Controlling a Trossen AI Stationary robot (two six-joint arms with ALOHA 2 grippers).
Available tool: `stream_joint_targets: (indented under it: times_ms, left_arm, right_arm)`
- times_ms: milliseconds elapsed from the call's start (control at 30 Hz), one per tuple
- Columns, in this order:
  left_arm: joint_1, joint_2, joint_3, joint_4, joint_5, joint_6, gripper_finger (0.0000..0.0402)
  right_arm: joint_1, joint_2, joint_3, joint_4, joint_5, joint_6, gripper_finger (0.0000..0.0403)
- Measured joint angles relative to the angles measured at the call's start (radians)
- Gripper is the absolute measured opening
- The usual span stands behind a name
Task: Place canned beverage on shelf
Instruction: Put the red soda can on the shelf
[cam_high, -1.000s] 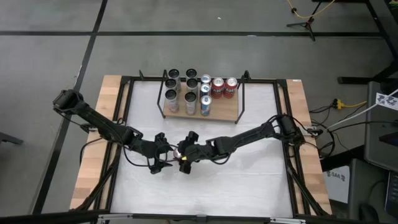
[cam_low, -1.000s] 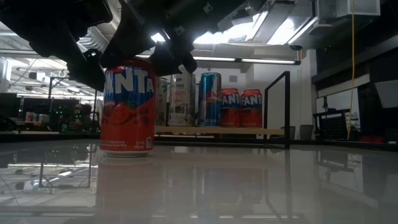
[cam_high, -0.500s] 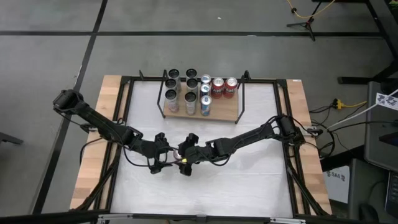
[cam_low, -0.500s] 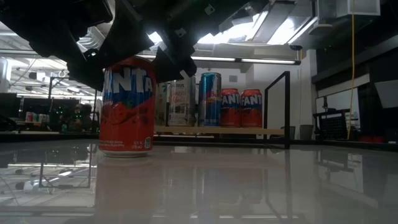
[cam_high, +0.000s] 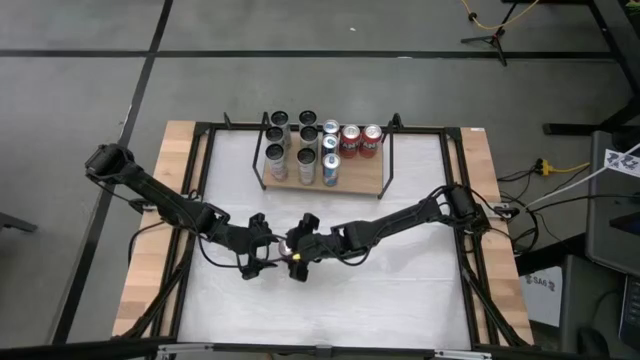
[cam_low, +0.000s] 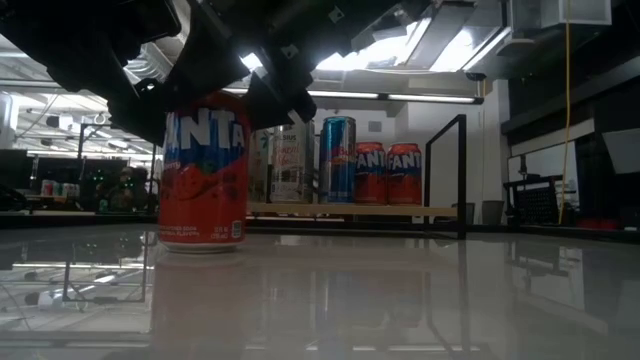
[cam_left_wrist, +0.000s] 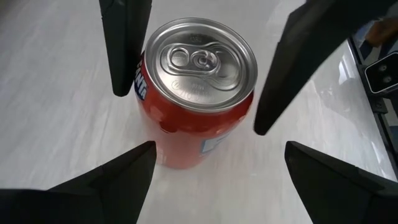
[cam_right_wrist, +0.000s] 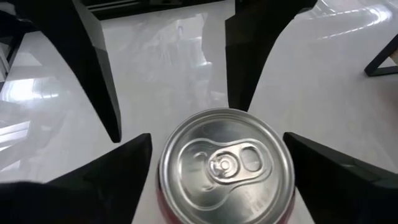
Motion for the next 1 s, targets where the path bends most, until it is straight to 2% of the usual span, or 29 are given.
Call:
stream_joint_targets:
  times_ms: [267,367,600,700,1000]
  left_arm:
    - [0.000,0.000,0.000,0.000,0.000,0.000,0.0350]
    - [0.000,0.000,0.000,0.000,0.000,0.000,0.0350]
    - [0.000,0.000,0.000,0.000,0.000,0.000,0.0350]
    - [0.000,0.000,0.000,0.000,0.000,0.000,0.0350]
    - [0.000,0.000,0.000,0.000,0.000,0.000,0.0350]
  right_arm:
    - [0.000,-0.003,0.002,-0.004,-0.038,0.000,0.0288]
    - [0.000,-0.004,0.003,-0.018,-0.044,0.000,0.0288]
    - [0.000,-0.005,0.003,-0.037,-0.049,-0.001,0.0340]
    - [0.000,-0.003,0.002,-0.042,-0.055,0.000,0.0348]
    - [0.000,-0.003,0.002,-0.053,-0.066,0.001,0.0291]
